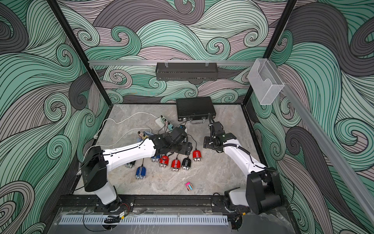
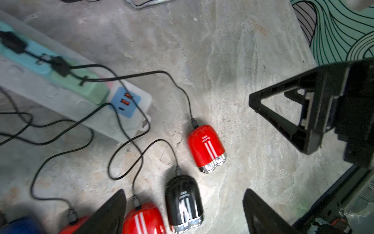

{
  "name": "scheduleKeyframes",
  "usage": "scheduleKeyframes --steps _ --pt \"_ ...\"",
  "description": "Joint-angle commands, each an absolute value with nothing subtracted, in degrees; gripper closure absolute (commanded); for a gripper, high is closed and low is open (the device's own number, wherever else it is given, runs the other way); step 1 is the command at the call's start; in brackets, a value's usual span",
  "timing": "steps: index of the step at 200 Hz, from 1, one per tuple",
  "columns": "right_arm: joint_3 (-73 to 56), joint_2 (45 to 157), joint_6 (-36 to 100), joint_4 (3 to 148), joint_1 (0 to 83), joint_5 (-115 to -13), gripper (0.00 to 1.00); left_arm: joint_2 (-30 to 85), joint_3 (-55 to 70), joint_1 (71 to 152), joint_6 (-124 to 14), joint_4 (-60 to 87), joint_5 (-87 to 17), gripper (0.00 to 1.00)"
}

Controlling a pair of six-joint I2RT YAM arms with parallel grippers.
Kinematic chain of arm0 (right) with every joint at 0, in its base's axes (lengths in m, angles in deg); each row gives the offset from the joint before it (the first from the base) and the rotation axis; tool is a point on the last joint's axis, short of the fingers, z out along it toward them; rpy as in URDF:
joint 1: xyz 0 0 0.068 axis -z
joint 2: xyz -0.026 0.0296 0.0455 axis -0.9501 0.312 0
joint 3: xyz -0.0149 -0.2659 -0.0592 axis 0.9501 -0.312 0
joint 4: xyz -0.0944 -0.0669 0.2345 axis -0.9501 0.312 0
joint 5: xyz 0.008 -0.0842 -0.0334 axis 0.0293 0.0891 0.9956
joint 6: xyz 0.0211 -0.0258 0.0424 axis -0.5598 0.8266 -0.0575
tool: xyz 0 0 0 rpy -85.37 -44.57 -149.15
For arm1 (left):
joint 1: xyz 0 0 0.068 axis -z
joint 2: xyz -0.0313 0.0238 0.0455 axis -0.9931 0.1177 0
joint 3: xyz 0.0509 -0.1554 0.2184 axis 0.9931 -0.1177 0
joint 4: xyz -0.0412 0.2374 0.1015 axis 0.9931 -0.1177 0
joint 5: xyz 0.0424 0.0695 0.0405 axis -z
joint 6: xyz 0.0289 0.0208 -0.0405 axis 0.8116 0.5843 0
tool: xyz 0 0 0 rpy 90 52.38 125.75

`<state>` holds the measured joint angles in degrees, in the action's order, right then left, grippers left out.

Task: Unplug the electric shaver
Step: Pick up the electric shaver from the center of the board.

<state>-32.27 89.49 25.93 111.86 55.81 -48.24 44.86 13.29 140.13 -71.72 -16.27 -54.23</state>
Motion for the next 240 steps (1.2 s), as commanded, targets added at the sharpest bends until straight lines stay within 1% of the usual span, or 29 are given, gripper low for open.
scheduleKeyframes --steps 1,28,43,97,116,138,197,240 --pt "-33.0 87.7 24.6 112.0 57.3 -48.7 0.21 49.5 18.4 142.0 -71.6 -18.6 -51.7 0.12" --pt "-33.3 86.7 24.8 112.2 58.8 -48.6 0.22 54.6 23.5 143.2 -71.1 -19.9 -50.7 0.14" --pt "-33.6 86.1 24.3 112.5 59.9 -48.6 0.25 56.7 25.4 143.6 -71.0 -20.2 -50.6 0.15" --pt "-35.7 82.0 23.5 112.6 63.9 -47.3 0.26 62.8 29.4 144.0 -72.4 -22.3 -49.7 0.16" --pt "-36.0 81.5 23.2 112.5 65.9 -48.8 0.28 64.3 30.3 144.2 -73.8 -23.5 -50.4 0.18" --pt "-36.2 81.6 22.9 111.9 67.2 -50.9 0.29 65.6 30.5 144.3 -74.4 -22.8 -48.9 0.18" --pt "-37.5 81.9 22.7 110.6 67.5 -52.6 0.30 68.8 33.7 144.4 -75.1 -23.9 -49.5 0.22" --pt "-38.1 81.3 22.9 110.2 67.6 -52.6 0.30 72.6 38.5 144.3 -75.2 -29.1 -50.5 0.22"
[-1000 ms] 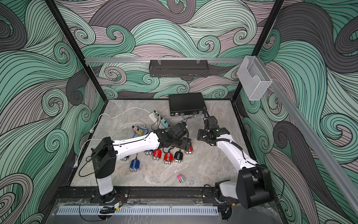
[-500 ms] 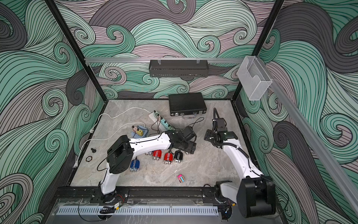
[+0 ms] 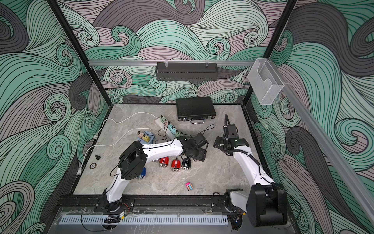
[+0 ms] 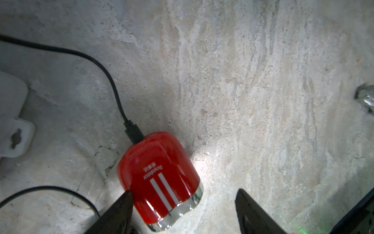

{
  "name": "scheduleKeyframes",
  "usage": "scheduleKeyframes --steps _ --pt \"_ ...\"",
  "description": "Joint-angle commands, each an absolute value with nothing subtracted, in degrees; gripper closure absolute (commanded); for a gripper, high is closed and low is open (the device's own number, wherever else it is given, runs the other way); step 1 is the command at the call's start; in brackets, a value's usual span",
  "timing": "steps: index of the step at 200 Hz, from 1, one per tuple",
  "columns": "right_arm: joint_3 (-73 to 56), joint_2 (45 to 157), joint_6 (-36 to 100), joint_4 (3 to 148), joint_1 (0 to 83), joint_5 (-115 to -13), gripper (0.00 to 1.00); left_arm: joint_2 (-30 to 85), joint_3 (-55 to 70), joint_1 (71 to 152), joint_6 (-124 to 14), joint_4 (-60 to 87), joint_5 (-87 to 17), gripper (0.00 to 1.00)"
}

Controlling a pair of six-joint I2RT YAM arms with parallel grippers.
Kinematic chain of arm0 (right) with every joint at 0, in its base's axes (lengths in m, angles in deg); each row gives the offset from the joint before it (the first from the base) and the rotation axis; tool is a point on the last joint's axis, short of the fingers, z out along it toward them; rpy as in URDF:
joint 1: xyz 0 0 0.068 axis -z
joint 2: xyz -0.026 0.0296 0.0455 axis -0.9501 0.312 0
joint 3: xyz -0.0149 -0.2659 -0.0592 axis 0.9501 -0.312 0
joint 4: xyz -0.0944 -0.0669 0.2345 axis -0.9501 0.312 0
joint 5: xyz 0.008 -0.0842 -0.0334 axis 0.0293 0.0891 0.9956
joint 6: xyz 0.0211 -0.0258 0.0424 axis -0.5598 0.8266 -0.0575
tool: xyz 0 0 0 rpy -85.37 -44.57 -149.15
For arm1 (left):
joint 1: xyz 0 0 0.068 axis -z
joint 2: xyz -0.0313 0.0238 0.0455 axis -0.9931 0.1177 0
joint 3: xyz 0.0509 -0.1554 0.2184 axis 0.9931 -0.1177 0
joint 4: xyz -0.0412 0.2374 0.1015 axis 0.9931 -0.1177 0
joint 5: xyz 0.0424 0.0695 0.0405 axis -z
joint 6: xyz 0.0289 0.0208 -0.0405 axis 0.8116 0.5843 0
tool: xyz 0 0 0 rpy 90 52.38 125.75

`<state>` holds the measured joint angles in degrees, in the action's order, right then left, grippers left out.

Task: Unplug the electric shaver
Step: Pick up the electric shaver from the center of the board.

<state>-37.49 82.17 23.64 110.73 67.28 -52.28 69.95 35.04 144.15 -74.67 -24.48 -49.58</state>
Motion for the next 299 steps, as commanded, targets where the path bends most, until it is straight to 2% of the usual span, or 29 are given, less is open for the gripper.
scheduleKeyframes --steps 1,191,254,278,299 --pt "-38.1 81.3 22.9 110.2 67.6 -52.7 0.30 72.6 38.5 144.4 -75.2 -29.2 -50.5 0.22" --pt "-40.2 82.3 22.0 108.3 68.3 -53.8 0.30 81.1 49.6 144.5 -74.0 -42.9 -59.0 0.26" --pt "-39.9 83.1 22.0 108.1 68.2 -54.2 0.29 81.9 49.0 144.4 -74.4 -41.2 -57.2 0.26" --pt "-40.2 83.0 22.3 107.9 68.2 -54.2 0.29 81.4 48.2 144.5 -74.2 -40.7 -57.8 0.28" --pt "-40.5 83.0 22.4 107.8 68.2 -54.5 0.29 80.9 47.6 144.4 -73.8 -39.9 -58.8 0.35"
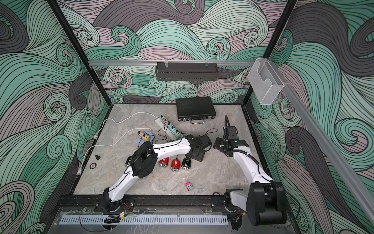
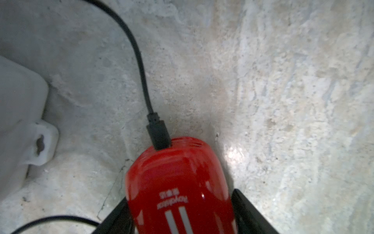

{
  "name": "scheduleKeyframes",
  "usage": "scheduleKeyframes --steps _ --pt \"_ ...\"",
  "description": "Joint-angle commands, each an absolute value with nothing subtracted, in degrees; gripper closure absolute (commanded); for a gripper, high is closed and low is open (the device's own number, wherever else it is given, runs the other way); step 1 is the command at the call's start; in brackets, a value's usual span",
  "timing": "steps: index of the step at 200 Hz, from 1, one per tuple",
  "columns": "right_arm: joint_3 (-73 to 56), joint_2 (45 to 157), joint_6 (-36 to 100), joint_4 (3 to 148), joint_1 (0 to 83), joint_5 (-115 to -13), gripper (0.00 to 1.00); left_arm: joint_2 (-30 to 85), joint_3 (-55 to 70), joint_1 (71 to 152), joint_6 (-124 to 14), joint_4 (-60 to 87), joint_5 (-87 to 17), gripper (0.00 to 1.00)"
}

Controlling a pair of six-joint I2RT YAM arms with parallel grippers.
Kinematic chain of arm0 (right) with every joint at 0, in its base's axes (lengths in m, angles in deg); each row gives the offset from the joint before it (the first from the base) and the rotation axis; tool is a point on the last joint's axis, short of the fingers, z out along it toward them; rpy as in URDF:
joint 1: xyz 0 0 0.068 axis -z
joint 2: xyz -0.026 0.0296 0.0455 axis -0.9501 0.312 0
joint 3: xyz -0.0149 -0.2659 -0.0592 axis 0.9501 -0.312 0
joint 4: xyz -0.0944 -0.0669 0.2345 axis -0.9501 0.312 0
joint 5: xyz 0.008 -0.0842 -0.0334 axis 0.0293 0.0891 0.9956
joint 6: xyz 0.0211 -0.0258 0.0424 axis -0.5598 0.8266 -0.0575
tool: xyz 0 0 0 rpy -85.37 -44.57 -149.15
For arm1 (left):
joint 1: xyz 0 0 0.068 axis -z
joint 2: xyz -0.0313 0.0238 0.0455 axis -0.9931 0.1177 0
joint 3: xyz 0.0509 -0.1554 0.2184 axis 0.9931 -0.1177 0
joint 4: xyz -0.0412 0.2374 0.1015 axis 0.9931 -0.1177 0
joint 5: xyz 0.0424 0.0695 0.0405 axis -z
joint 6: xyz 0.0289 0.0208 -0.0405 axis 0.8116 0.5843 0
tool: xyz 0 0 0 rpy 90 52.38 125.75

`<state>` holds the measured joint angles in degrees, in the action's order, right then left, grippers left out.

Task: Unplug the electric shaver
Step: Pick up the electric shaver from the center of the board.

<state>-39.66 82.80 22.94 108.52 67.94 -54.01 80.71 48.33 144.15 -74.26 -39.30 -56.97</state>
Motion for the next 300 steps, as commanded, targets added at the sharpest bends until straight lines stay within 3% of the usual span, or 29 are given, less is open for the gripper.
scheduleKeyframes --steps 1,77,167,244,300 --pt "-40.5 83.1 22.4 107.8 68.2 -54.5 0.29 80.8 47.6 144.4 -73.8 -39.9 -58.8 0.35" --pt "-41.9 82.1 22.7 106.8 68.2 -56.2 0.29 77.1 42.9 144.4 -70.5 -33.4 -57.7 0.68" --pt "-43.7 78.8 21.4 103.1 69.9 -64.3 0.33 68.2 32.6 144.2 -63.8 -19.8 -51.5 0.74" --pt "-46.8 78.3 19.4 93.7 73.7 -80.5 0.36 61.2 24.1 144.0 -58.9 -10.8 -49.1 0.87" --pt "-49.7 81.2 16.2 85.1 73.1 -89.0 0.39 57.2 19.4 143.7 -58.3 -5.1 -45.5 0.87"
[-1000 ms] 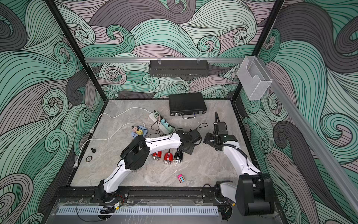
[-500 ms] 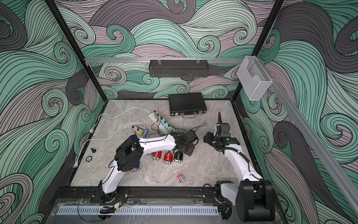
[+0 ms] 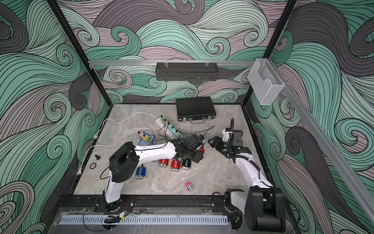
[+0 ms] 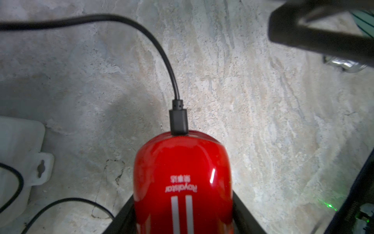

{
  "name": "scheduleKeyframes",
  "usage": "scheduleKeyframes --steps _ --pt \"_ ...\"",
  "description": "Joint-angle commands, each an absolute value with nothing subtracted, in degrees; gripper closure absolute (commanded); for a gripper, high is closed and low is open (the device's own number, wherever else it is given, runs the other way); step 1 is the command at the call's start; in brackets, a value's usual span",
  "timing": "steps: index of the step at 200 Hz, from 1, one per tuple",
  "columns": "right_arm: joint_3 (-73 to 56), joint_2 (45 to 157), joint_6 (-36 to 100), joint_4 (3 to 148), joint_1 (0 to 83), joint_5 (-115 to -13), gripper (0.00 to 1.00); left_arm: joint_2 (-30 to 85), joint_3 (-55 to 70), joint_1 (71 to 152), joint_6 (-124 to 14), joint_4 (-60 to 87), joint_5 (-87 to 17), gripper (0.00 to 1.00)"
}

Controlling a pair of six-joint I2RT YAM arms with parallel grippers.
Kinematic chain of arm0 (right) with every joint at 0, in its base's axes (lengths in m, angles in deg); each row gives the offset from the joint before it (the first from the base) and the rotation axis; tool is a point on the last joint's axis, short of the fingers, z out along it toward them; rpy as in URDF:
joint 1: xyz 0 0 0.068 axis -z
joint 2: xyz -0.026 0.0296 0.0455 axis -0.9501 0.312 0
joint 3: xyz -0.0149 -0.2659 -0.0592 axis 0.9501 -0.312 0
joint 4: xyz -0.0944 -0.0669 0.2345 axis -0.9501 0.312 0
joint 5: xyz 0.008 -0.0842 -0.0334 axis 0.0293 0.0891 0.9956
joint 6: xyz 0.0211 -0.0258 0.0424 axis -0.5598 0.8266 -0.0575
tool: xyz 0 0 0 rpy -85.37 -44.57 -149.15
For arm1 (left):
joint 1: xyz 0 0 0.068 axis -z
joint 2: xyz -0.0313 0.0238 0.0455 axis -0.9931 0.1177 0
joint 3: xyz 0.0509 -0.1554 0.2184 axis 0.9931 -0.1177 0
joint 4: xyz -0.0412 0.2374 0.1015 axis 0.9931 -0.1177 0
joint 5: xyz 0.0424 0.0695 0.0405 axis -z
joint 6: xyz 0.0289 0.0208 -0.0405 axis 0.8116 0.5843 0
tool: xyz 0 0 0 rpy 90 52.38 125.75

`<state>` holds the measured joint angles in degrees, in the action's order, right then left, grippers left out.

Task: Unplug the electric shaver
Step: Pick up the electric shaver from the center of the board, then remove the charging cable from the electric shaver.

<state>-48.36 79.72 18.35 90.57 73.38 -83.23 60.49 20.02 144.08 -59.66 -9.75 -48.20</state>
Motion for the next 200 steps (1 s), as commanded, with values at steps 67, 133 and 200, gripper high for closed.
scheduleKeyframes --steps 67,133,200 --pt "-51.6 85.4 12.4 77.9 73.0 -94.0 0.47 55.4 17.6 143.5 -59.0 -2.2 -43.9 0.87" --pt "-51.8 87.7 10.9 74.8 73.0 -96.8 0.61 54.5 15.6 143.0 -59.8 -0.2 -42.8 0.87" --pt "-52.0 89.5 9.8 72.5 72.8 -99.3 0.69 53.7 14.7 142.3 -60.5 1.1 -42.0 0.87"
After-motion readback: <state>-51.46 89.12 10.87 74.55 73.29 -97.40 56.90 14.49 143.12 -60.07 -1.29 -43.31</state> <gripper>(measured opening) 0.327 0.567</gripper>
